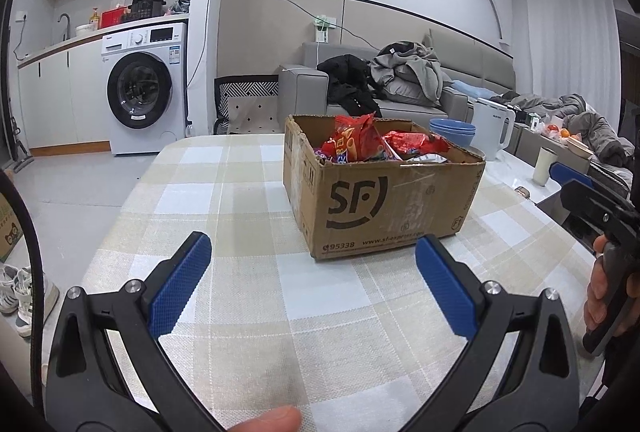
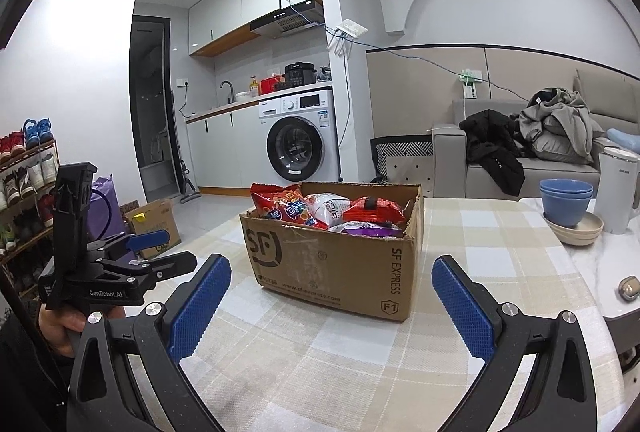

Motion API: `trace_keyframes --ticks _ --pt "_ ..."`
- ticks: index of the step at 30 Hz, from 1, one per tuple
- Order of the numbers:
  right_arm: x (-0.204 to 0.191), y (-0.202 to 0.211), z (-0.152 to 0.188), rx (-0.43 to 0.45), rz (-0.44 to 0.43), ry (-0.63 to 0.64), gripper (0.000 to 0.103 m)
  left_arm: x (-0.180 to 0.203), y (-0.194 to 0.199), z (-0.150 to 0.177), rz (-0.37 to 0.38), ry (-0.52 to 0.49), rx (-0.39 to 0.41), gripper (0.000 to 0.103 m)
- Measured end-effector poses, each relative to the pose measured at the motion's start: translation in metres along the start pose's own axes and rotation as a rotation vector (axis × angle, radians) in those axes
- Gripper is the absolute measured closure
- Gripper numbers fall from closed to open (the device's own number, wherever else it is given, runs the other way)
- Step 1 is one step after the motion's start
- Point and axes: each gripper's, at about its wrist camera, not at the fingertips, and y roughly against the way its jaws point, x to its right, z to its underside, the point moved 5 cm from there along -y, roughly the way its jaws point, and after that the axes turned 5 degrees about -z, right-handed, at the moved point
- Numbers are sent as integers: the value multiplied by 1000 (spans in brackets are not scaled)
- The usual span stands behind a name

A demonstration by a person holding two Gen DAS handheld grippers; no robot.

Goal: Organize snacks

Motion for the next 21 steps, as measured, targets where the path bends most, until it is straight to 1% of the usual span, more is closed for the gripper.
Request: trace_keyframes --ticks 3,7,21 --pt "0 1 1 6 -5 -2 0 2 -4 5 -1 -9 -9 1" --pt "0 1 2 8 -7 0 0 4 -4 8 5 -19 3 1" --pt "-1 -9 10 -6 -1 10 0 5 -5 9 5 -5 10 1"
